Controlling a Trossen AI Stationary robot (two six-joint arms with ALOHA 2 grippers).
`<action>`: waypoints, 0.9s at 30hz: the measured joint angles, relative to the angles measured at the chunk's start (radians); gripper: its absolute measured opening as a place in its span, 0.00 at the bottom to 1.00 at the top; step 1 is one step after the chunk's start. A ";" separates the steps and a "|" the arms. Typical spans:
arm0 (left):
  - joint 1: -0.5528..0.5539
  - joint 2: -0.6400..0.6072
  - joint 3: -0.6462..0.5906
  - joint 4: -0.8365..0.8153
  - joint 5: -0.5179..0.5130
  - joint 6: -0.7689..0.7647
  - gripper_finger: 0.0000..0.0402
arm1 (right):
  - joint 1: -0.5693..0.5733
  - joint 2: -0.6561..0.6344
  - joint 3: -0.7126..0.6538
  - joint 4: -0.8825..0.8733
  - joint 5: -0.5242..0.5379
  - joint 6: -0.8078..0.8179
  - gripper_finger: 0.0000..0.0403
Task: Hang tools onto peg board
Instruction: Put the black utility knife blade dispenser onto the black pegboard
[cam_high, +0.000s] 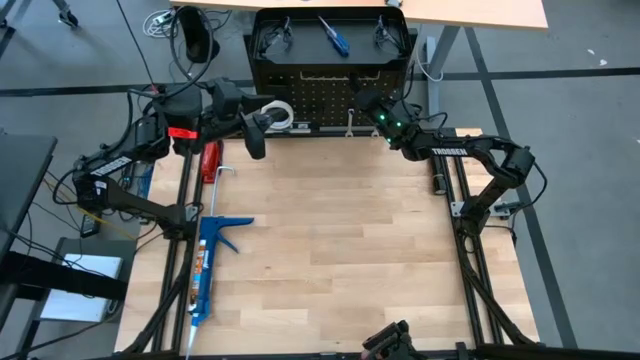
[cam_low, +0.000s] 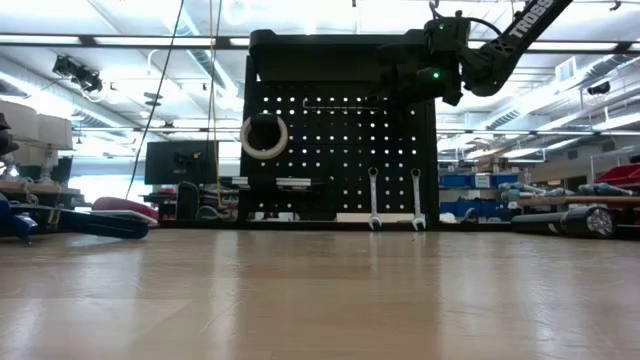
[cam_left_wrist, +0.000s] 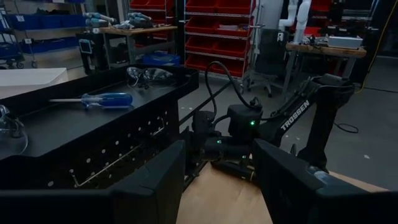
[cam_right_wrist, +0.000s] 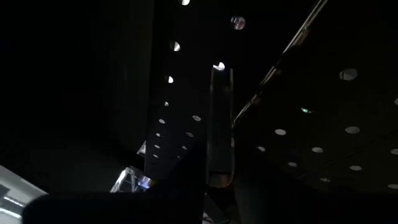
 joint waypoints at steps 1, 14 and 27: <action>0.000 0.000 0.000 0.000 0.000 0.000 0.48 | 0.000 0.000 0.000 0.000 0.000 0.000 0.16; 0.000 0.000 0.000 0.000 0.000 0.000 0.48 | 0.004 0.000 -0.001 0.028 -0.002 0.049 0.18; 0.000 0.000 0.000 0.001 0.000 0.000 0.48 | 0.008 0.000 -0.001 0.061 -0.038 0.065 0.18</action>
